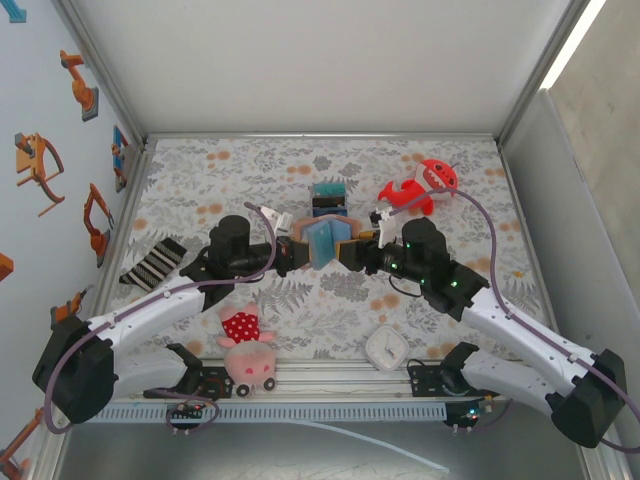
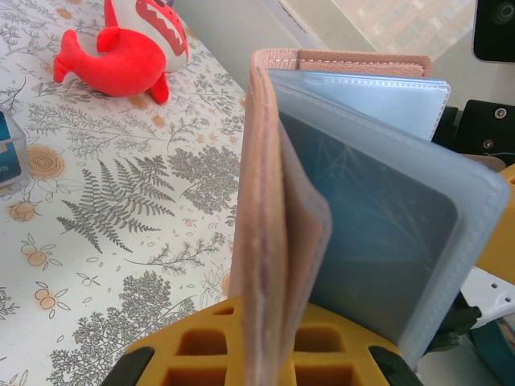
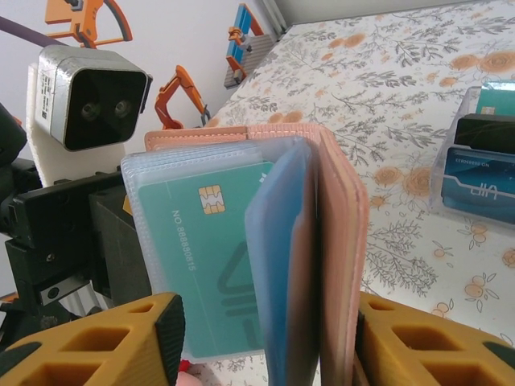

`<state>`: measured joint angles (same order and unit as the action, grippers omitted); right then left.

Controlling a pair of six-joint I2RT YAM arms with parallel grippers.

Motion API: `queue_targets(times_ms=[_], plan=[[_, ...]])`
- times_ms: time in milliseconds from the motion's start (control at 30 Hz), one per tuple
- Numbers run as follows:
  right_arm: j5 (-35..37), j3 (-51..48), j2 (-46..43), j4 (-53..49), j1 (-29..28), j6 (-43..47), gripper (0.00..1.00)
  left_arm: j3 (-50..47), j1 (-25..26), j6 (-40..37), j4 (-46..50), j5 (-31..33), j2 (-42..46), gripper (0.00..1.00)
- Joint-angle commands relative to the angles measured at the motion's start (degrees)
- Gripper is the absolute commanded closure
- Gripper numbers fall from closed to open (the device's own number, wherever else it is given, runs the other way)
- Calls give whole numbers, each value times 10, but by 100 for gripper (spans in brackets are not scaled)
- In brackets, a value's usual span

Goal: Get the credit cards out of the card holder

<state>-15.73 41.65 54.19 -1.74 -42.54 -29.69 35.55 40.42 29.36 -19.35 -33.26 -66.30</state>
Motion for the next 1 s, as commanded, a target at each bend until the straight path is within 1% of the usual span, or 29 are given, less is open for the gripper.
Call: queue_targets(times_ms=[0,133,233,333,467,500,533,567,767,867,967], plan=[[12,16,-1,5,-3,9,47,14,0,8,-31,-22,3,100],[17,14,4,5,-3,10,47,14,-1,11,-39,-33,3,100],[16,12,9,9,-3,12,52,14,-1,11,-46,-45,1,100],[18,11,11,12,-3,13,66,15,-1,11,-47,-52,0,100],[15,10,7,13,-3,11,97,15,-2,7,-31,-46,1,100],[16,10,5,12,-3,11,100,16,-4,6,-23,-39,3,99],[18,10,3,10,-3,10,100,15,-5,6,-17,-33,4,93],[21,10,0,6,-3,9,100,13,-8,6,-12,-28,7,84],[32,8,-18,-11,-3,3,100,8,-17,11,0,-18,23,47],[38,6,-24,-11,-3,0,100,-3,-18,16,-22,-20,29,32],[44,5,-26,-11,-3,-3,100,-7,-18,22,-32,-22,33,23]])
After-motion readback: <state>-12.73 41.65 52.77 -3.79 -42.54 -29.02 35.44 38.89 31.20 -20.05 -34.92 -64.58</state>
